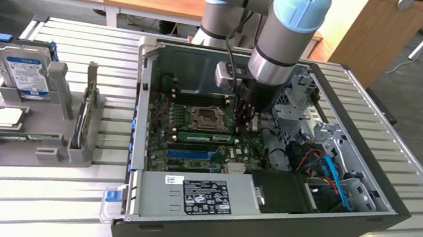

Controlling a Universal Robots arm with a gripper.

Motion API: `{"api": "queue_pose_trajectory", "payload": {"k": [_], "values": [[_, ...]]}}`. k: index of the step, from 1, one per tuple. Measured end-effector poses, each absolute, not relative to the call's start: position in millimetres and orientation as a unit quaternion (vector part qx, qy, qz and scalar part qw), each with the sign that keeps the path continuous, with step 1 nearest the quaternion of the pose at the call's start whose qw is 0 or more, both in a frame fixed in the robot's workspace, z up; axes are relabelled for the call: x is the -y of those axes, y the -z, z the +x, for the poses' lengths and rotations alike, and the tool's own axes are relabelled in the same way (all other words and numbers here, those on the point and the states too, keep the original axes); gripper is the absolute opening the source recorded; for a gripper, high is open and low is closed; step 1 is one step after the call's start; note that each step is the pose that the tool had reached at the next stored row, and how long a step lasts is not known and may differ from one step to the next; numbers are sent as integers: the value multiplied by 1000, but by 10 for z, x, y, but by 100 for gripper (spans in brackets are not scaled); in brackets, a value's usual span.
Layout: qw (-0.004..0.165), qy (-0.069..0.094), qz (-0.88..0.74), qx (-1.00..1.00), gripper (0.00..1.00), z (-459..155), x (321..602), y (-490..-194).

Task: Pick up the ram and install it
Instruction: 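Press down the ram until it locks into place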

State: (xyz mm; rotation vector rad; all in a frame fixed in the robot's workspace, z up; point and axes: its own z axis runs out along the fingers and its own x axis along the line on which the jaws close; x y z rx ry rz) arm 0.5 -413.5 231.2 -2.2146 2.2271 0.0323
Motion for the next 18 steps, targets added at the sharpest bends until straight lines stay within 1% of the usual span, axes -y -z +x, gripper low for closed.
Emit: {"api": "queue_pose_trajectory", "payload": {"k": [18], "values": [[0,-10,-705,-709,11,5,4135,-2277]]}}
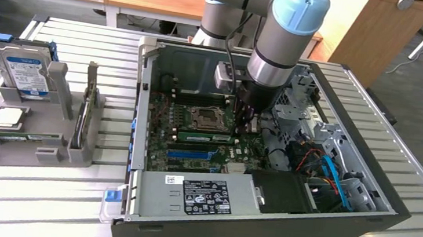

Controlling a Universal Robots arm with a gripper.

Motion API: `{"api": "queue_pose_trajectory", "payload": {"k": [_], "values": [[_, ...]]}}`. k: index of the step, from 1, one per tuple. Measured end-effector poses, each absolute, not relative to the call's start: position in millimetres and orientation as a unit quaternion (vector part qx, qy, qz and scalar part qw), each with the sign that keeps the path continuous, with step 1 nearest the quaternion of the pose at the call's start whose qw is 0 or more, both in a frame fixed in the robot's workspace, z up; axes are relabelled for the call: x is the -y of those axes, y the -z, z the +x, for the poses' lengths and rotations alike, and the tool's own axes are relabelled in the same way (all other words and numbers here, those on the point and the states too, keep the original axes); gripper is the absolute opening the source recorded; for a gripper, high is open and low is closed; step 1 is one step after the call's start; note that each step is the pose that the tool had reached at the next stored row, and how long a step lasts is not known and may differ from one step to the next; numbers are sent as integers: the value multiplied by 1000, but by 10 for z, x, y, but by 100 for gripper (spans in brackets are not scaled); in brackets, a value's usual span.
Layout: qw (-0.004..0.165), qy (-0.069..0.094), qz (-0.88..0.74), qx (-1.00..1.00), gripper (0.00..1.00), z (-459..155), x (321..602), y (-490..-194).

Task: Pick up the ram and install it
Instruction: 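Press down the ram until it locks into place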

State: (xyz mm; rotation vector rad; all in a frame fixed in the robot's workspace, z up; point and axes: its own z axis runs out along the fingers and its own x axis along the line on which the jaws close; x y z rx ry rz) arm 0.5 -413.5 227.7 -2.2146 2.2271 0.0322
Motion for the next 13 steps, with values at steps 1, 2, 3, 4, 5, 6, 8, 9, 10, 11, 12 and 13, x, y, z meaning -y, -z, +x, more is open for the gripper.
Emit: {"api": "queue_pose_trajectory", "payload": {"k": [1,2,3,4,5,6,8,9,10,11,12,13], "values": [[0,-10,-705,-709,11,5,4135,-2275],[0,-10,-705,-709,11,5,4135,-2274],[0,-10,-705,-709,11,5,4135,-2274],[0,-10,-705,-709,11,5,4135,-2273],[0,-10,-705,-709,11,5,4135,-2273],[0,-10,-705,-709,11,4,4135,-2273],[0,-10,-705,-709,11,5,4135,-2273],[0,-10,-705,-709,11,5,4132,-2272],[1,-10,-705,-709,11,5,4130,-2272],[0,-10,-705,-709,11,6,4126,-2273],[0,-10,-705,-709,11,6,4122,-2273],[0,-10,-705,-709,11,6,4118,-2273]]}}
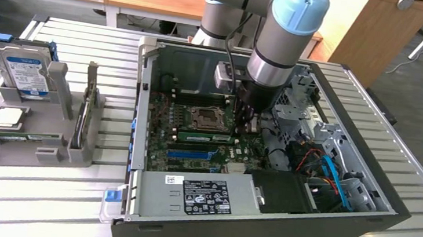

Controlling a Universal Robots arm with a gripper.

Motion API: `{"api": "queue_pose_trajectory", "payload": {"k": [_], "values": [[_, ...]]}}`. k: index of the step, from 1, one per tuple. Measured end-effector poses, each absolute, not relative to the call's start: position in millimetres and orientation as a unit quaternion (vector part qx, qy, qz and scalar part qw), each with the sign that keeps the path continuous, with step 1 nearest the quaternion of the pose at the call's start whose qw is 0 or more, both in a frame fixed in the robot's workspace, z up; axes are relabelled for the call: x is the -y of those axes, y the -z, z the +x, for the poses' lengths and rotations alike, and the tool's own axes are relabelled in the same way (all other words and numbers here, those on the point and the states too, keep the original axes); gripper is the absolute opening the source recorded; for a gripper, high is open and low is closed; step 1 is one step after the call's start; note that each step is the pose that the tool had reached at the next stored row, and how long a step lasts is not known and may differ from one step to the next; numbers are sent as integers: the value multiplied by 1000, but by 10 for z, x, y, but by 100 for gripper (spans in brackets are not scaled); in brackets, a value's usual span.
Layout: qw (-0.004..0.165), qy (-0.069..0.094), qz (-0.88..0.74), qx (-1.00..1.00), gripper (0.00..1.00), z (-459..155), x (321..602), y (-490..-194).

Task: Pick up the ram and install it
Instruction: 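Press down the ram until it locks into place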

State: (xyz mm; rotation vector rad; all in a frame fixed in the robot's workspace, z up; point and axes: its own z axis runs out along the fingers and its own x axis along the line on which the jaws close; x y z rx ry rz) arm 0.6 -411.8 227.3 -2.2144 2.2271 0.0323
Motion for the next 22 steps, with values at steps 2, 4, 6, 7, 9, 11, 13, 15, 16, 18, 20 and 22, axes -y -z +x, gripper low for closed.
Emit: {"api": "queue_pose_trajectory", "payload": {"k": [2,4,6,7,9,11,13,15,16,18,20,22], "values": [[0,-10,-705,-709,11,7,4116,-2273],[0,-10,-705,-709,11,6,4116,-2273],[1,-10,-705,-709,11,7,4115,-2262],[1,-10,-705,-709,11,7,4115,-2255],[1,-9,-705,-709,11,7,4116,-2250],[1,-9,-705,-709,11,6,4116,-2249],[1,-10,-705,-709,11,6,4116,-2247],[1,-9,-705,-709,11,6,4115,-2244],[1,-9,-705,-709,11,6,4115,-2240],[1,-9,-705,-709,11,7,4116,-2234],[1,-9,-705,-709,11,7,4116,-2233],[1,-9,-705,-709,11,6,4116,-2232]]}}
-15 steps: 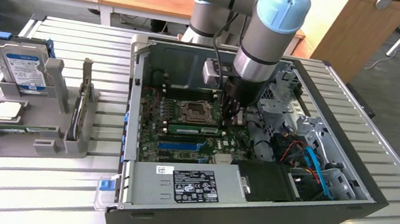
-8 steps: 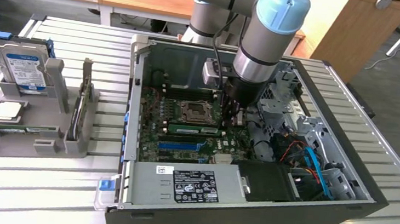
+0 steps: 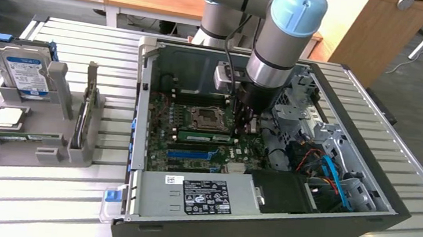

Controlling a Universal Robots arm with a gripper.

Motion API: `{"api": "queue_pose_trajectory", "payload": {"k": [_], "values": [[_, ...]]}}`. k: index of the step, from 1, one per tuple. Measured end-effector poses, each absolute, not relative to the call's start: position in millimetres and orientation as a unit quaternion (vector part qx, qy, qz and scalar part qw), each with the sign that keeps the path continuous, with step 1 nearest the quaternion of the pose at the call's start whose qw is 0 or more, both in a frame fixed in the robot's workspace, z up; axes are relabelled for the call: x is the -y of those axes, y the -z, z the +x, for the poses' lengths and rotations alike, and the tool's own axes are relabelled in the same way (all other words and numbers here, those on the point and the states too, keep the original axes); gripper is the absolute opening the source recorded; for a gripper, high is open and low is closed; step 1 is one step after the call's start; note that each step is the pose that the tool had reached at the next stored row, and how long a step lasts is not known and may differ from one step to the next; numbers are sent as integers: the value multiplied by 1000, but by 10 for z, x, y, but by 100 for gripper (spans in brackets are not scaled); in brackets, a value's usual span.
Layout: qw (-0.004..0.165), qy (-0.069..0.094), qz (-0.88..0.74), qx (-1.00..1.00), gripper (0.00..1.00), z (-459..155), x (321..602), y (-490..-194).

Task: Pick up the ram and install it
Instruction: 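Press down the ram until it locks into place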

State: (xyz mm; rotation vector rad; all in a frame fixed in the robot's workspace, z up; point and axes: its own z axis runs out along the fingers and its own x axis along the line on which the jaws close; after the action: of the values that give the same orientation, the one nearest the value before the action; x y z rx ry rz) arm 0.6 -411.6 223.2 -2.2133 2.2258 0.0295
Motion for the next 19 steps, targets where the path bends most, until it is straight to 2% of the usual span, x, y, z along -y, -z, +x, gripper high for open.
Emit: {"api": "queue_pose_trajectory", "payload": {"k": [19], "values": [[-4,-15,-705,-709,11,7,4116,-2292]]}}
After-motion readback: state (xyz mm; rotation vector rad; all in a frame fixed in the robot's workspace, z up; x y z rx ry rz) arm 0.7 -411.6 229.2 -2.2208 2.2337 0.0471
